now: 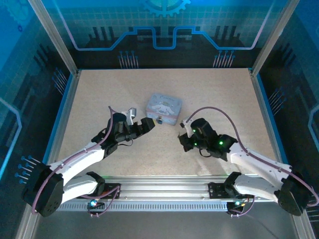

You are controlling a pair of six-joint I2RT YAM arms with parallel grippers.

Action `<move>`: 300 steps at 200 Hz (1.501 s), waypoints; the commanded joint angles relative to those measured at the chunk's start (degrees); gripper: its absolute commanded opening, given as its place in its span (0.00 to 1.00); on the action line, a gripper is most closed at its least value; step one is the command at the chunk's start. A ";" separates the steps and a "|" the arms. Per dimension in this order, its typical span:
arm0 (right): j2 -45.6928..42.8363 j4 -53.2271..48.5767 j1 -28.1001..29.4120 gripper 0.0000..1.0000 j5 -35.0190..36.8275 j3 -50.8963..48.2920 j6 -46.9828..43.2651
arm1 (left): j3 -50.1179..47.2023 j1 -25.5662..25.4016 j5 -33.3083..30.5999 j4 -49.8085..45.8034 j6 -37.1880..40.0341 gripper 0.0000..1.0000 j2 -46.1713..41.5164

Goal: Unlock a padlock with a key

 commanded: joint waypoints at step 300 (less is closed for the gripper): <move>1.77 4.47 -1.04 0.07 -22.70 8.28 -13.42 | 3.67 -7.26 13.56 14.88 4.23 0.00 2.87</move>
